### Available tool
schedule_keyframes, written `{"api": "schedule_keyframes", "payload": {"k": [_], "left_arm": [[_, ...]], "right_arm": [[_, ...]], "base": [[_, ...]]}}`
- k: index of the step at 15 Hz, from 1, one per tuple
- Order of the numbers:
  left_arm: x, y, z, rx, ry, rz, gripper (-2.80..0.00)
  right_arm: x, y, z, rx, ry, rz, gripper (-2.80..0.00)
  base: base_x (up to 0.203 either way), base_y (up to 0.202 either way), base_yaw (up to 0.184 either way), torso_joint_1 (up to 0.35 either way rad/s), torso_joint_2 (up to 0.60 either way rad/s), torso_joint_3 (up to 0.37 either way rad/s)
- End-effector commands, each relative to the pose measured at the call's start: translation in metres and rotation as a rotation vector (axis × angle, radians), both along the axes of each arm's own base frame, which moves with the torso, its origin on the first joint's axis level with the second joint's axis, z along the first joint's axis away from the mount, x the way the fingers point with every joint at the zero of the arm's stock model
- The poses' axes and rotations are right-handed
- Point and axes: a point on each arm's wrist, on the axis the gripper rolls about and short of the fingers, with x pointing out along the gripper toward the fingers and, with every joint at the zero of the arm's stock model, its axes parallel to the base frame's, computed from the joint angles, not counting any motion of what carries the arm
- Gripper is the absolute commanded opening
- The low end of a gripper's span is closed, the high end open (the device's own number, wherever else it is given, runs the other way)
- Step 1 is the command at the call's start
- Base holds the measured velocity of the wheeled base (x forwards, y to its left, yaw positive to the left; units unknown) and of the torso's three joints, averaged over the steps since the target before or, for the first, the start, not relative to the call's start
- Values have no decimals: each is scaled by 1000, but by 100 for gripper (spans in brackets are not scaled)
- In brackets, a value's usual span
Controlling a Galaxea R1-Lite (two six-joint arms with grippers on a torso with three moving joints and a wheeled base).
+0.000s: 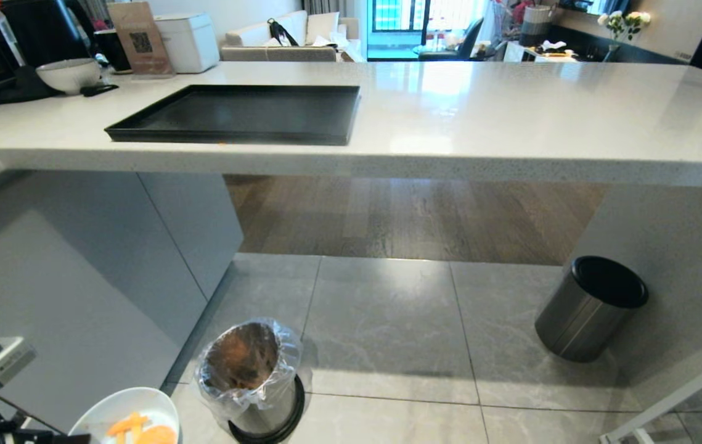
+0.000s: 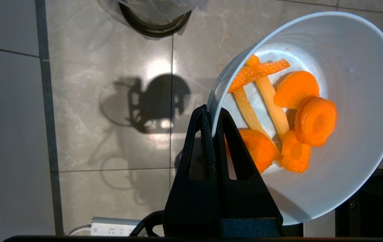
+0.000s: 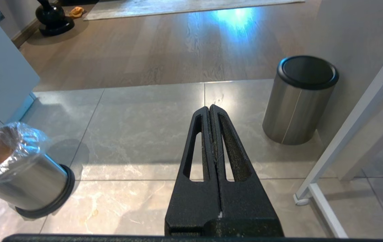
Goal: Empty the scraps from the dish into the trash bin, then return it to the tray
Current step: Move the bowl over the trash can
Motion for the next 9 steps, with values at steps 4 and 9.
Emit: {"api": "schedule_keyframes", "payload": {"k": [4, 9], "left_arm": [[0, 0, 0, -5, 0, -5, -280], [0, 0, 0, -5, 0, -4, -280]], "right_arm": [[0, 0, 0, 1, 0, 0, -280], [0, 0, 0, 1, 0, 0, -280]], "base": [[0, 0, 0, 2, 126, 146], [0, 0, 0, 10, 42, 46]]}}
